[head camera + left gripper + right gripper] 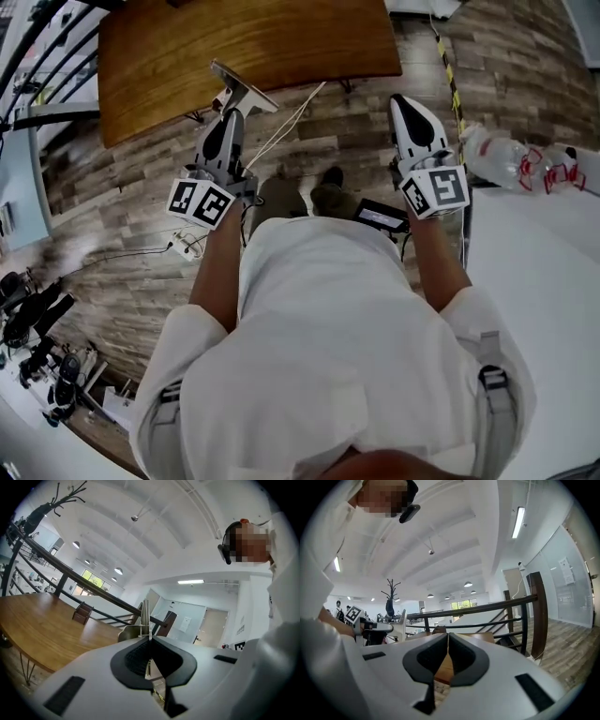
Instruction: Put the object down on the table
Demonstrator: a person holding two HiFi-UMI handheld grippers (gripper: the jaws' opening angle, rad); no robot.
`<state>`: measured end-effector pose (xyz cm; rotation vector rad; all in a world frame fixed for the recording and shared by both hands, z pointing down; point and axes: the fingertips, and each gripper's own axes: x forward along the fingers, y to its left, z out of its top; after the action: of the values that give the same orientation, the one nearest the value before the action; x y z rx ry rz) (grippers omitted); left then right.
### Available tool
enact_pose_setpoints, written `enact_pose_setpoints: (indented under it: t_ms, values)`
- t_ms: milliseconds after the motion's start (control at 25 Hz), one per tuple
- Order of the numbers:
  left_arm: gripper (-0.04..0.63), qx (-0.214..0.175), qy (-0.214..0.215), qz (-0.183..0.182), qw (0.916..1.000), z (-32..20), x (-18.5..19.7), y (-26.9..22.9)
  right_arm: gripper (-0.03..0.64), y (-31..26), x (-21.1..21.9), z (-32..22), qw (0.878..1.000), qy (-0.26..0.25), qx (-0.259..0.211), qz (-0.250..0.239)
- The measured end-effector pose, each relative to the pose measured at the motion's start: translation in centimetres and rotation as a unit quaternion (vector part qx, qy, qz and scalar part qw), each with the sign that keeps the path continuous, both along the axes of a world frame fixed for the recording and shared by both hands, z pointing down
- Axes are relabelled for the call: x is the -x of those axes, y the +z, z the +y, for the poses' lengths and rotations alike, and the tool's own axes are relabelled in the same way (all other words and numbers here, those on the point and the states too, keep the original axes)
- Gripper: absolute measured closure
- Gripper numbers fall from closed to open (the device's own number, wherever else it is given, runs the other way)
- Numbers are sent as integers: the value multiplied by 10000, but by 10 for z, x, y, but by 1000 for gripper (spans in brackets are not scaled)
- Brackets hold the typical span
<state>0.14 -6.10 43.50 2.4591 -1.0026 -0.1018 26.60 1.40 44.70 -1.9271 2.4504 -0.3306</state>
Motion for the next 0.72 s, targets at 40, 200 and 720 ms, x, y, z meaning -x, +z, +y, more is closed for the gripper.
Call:
enact_pose_setpoints:
  t_ms: [40, 200, 720]
  values:
    - [580, -10, -29, 5, 10000, 2, 0, -1, 591, 0, -1, -1, 10000, -35, 6, 4]
    - [580, 22, -183, 3, 9998, 1, 10, -1, 591, 1, 3, -8, 9999, -129, 12, -38]
    - [580, 78, -69, 403, 9991, -59, -15, 5, 591, -6, -1, -53, 9996, -218, 31, 188]
